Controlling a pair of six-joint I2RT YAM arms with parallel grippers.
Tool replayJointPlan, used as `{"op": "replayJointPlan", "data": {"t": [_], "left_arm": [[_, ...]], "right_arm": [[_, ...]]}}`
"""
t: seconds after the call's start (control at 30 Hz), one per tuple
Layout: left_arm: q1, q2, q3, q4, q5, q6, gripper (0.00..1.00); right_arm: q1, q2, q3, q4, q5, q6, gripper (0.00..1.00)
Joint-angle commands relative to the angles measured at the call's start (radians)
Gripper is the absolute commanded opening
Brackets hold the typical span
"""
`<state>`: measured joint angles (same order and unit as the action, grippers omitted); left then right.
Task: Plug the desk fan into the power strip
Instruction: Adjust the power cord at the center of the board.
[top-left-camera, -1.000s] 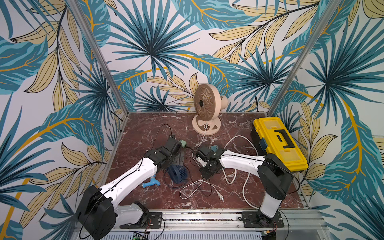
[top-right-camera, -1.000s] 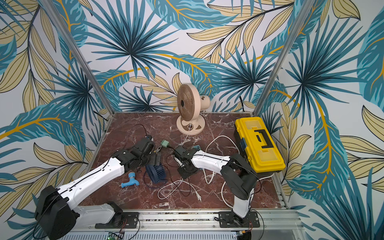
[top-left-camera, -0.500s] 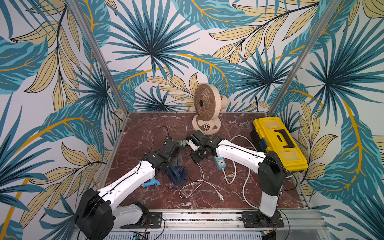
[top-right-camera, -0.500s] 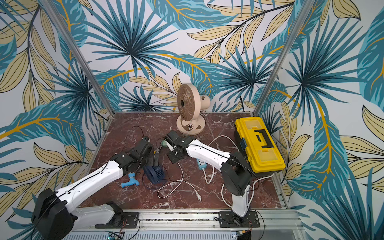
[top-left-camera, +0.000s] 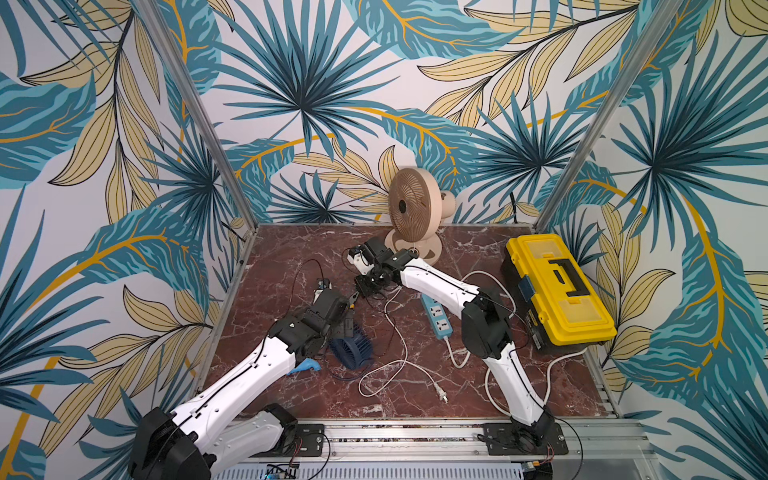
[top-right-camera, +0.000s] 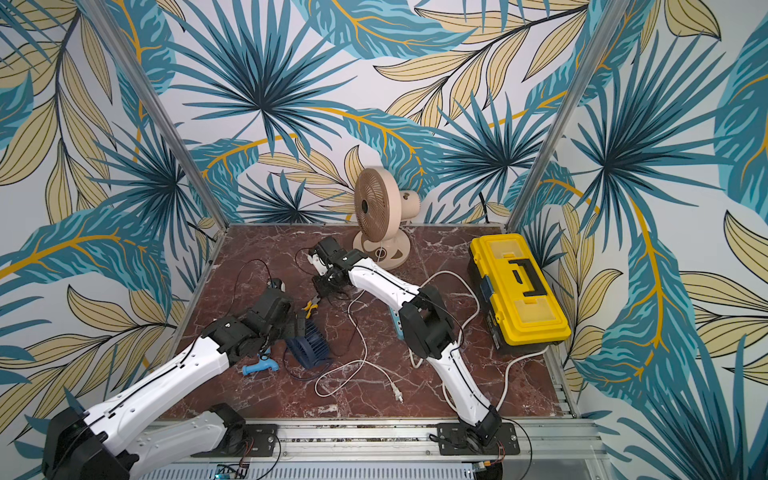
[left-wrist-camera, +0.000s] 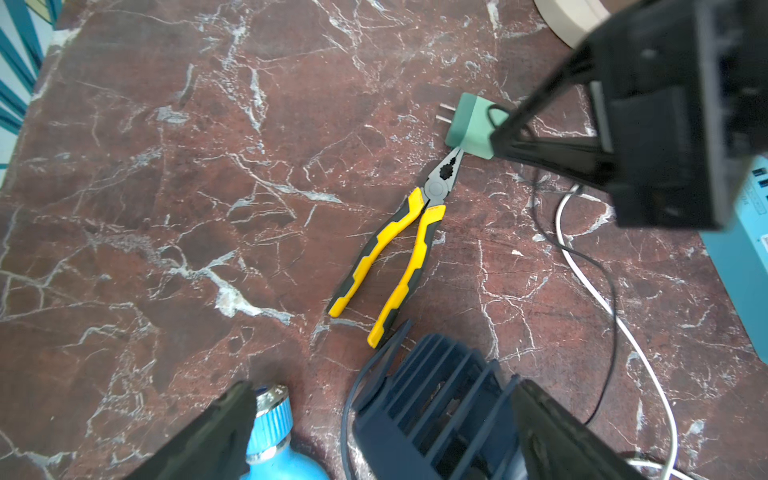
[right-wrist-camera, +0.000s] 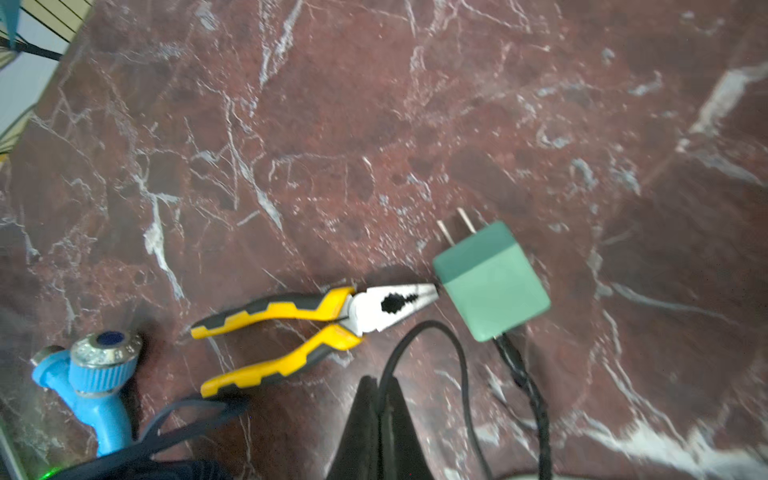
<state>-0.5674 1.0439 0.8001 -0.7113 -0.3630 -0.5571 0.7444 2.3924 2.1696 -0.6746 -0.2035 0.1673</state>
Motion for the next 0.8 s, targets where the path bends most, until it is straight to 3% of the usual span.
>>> {"op": "replayJointPlan", "data": {"t": [0.0, 0.23, 0.27, 0.33, 0.4, 0.67, 0.77], "left_arm": [[0.001, -0.087, -0.026, -0.05, -0.053, -0.033, 1.0], [-0.052, -0.127, -0.008, -0.082, -0.095, -0.05, 1.0], [-0.057, -0.117, -0.001, -0.086, -0.098, -0.05, 1.0], [-0.071, -0.1, 0.017, -0.096, -0.103, -0.048, 1.0], [-0.088, -0.089, 0.041, -0.105, -0.108, -0.045, 1.0], [-0.191, -0.067, 0.165, -0.186, -0.178, -0.044, 1.0], [-0.198, -0.071, 0.174, -0.191, -0.198, -0.042, 1.0]], "right_arm": [[0.004, 0.039, 0.066, 0.057, -0.104, -0.003, 0.0], [0.0, 0.106, 0.096, 0.09, -0.123, -0.003, 0.0], [0.0, 0.114, 0.096, 0.078, -0.112, -0.008, 0.1], [-0.001, 0.12, 0.096, 0.039, -0.067, -0.025, 0.42], [-0.002, 0.1, 0.091, 0.001, -0.023, -0.044, 0.57], [-0.003, -0.202, -0.101, -0.041, 0.072, -0.031, 0.95], [-0.006, -0.347, -0.229, -0.055, 0.121, -0.005, 1.0]]}}
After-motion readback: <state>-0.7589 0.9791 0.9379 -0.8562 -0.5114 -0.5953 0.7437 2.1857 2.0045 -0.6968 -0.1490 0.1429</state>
